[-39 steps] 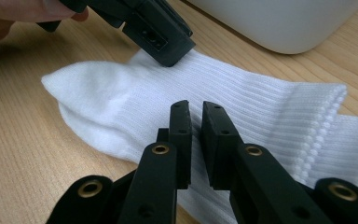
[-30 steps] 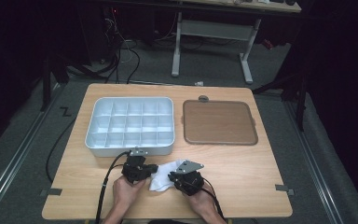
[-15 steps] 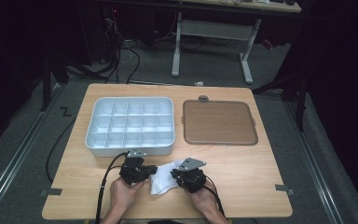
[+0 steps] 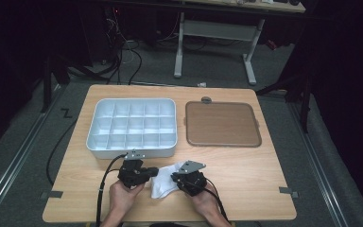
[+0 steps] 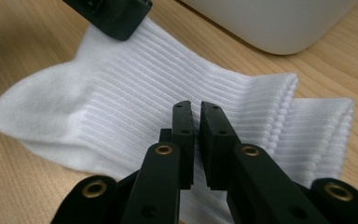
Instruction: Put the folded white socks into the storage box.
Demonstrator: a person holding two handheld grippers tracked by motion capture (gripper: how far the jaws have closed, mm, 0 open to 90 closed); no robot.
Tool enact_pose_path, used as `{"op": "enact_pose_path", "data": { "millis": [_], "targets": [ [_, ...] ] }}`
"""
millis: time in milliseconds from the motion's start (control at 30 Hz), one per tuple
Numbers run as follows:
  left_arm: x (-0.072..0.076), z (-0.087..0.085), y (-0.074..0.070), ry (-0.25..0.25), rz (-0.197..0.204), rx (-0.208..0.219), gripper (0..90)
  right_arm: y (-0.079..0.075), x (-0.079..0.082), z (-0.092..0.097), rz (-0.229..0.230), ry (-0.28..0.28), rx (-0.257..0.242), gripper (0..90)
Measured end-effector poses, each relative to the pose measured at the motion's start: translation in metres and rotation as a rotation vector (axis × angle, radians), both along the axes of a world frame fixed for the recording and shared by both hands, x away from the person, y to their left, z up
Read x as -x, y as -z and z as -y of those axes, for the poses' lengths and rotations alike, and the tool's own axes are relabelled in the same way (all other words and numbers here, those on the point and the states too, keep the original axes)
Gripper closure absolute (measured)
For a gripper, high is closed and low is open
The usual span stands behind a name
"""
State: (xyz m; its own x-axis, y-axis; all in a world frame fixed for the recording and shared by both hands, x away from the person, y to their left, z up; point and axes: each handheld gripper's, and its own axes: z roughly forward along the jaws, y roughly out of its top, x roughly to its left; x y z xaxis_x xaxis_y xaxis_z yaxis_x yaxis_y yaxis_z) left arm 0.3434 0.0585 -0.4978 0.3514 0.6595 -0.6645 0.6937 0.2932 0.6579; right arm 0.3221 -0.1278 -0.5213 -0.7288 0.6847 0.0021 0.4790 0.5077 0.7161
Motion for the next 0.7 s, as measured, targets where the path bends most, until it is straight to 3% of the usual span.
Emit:
{"op": "enact_pose_path", "data": {
  "millis": [700],
  "targets": [
    [0.001, -0.002, -0.016, 0.009, 0.007, 0.069, 85.7, 0.001, -0.005, -0.013, -0.027, -0.055, -0.017, 85.8]
  ]
}}
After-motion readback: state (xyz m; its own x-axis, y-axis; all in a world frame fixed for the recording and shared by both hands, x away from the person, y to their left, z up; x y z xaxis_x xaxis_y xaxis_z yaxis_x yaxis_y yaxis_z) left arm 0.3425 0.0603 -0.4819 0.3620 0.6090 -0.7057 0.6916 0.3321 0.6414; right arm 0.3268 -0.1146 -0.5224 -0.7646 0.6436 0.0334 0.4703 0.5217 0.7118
